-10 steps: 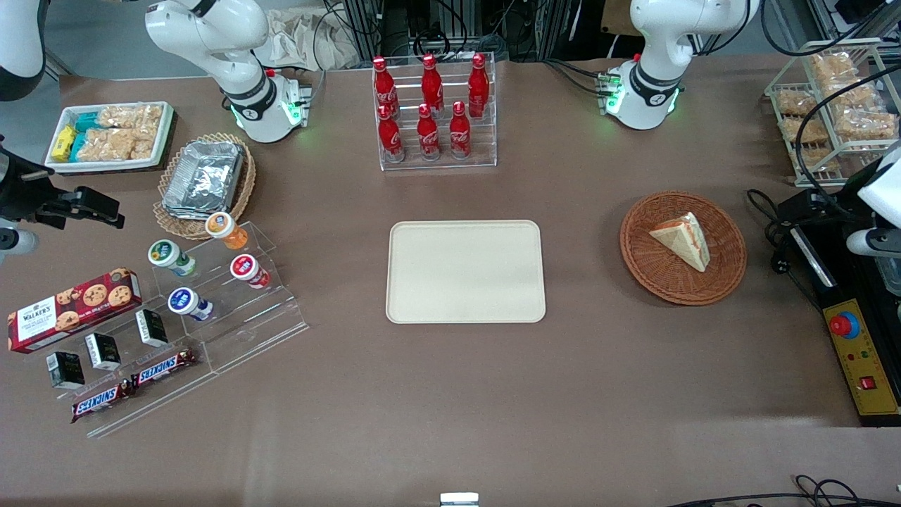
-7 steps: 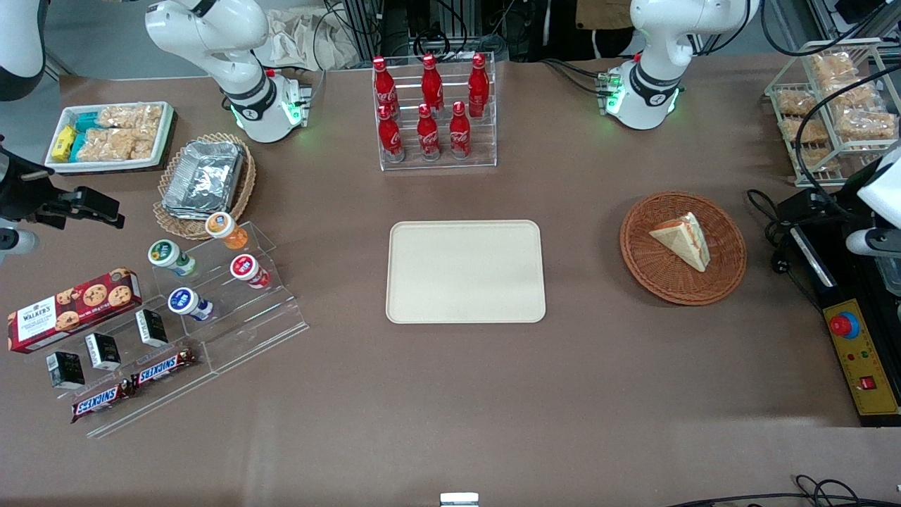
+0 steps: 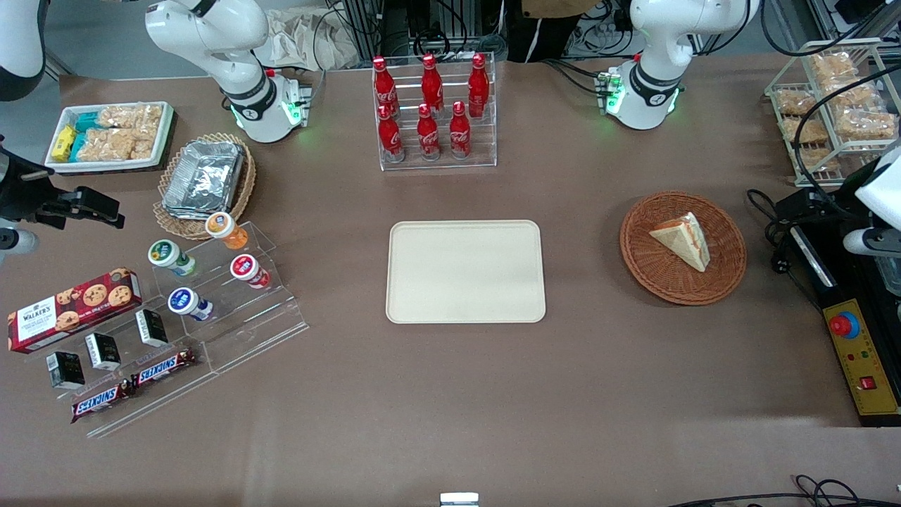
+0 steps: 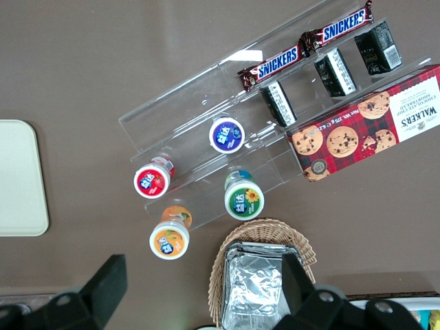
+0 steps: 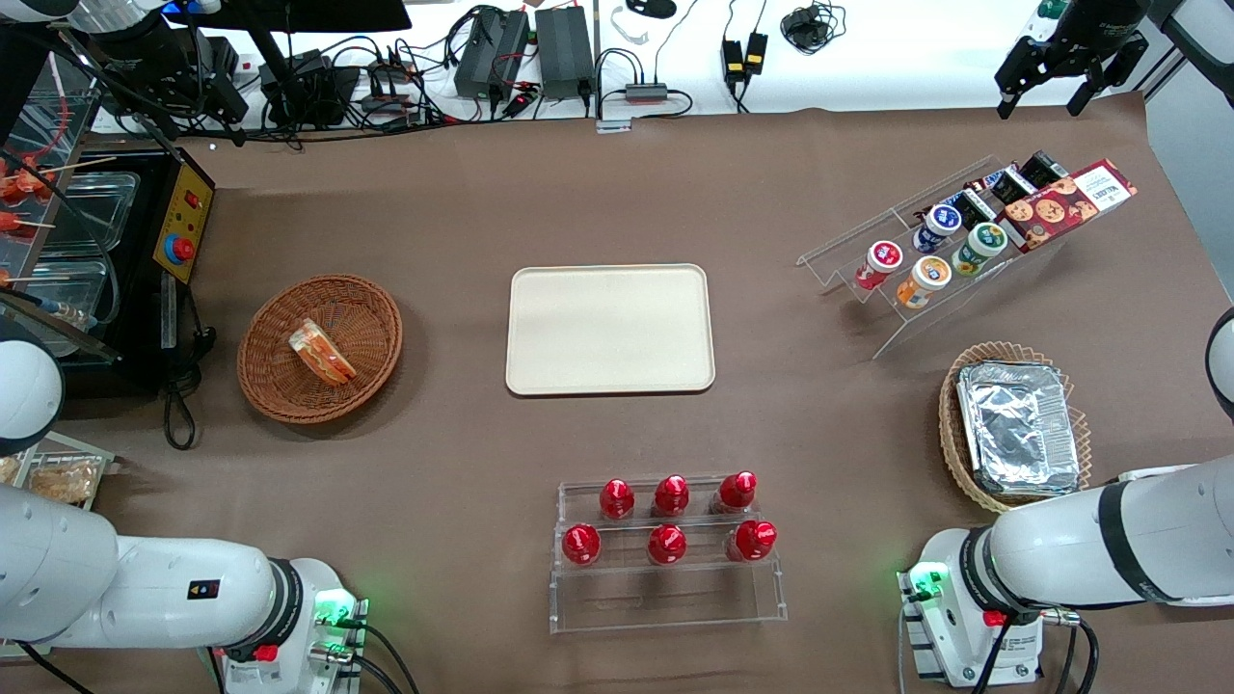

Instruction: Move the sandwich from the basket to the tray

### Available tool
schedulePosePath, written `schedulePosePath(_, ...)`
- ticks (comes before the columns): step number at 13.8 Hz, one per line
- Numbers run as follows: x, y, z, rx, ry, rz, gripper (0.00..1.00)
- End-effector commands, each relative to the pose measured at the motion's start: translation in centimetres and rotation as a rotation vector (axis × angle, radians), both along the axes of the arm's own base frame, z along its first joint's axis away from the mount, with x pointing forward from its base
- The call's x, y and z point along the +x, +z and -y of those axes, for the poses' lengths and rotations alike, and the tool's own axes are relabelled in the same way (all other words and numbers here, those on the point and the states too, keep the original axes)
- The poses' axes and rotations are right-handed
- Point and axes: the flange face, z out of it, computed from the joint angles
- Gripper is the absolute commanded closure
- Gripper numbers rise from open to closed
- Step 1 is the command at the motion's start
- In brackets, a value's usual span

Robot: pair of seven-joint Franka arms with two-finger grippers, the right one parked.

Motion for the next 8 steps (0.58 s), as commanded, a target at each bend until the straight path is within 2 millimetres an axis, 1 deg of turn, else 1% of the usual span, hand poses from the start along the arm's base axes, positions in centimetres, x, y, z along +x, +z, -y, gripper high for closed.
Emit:
schedulePosePath(1, -1.0, 1.2, 0.0, 0.008, -0.011, -0.017, 0.0)
schedulePosePath(4, -1.7, 1.7, 0.1, 0.002, -0.007, -0.049, 0.0)
schedulePosePath(6, -2.6, 2.9, 0.1, -0.007, -0.005, -0.049, 0.0)
schedulePosePath(8, -3.5, 2.9, 0.1, -0.004, 0.005, -0.092, 0.0)
